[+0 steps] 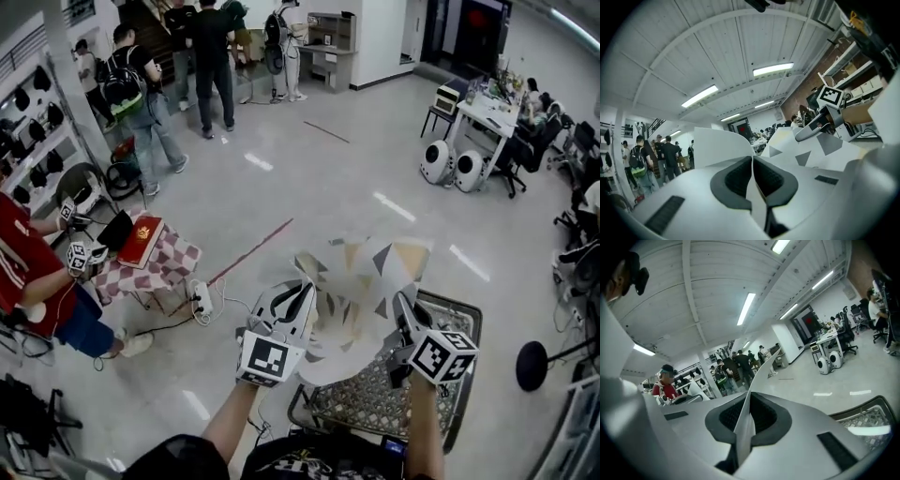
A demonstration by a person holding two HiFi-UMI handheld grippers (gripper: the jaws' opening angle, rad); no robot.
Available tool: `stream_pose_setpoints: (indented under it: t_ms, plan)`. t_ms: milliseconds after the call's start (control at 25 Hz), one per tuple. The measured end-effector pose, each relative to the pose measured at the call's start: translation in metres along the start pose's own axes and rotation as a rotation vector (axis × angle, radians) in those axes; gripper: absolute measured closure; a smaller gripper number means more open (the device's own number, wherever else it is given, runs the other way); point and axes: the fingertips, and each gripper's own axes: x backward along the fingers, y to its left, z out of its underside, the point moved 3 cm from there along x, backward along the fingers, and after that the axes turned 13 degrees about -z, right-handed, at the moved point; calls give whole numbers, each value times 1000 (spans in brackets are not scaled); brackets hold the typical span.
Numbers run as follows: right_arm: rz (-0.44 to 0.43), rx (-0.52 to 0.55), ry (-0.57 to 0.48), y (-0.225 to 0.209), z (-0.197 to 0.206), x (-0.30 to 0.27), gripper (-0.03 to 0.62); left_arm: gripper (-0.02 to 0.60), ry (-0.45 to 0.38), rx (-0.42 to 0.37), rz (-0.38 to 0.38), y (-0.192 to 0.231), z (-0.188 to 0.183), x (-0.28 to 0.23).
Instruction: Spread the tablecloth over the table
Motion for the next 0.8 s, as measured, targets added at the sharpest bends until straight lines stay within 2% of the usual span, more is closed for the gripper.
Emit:
stream_pose_setpoints:
  t_ms: [160, 320, 480, 640, 800]
  plan:
    - [93, -23, -83, -52, -34, 32, 579, 557, -96, -25, 38, -25, -27, -54]
    - [197, -59, -154, -101, -49, 77, 579, 557, -202, -15, 29, -50, -50, -94]
    - [280, -111, -233, -136, -58, 122, 579, 558, -308, -153, 34, -82, -65, -121]
    - [400, -178, -329, -169, -54, 178, 579, 561, -337, -71, 118, -118, -78, -146]
    - [481, -244, -407, -193, -40, 223, 579, 561, -334, -55, 204, -162, -89, -170]
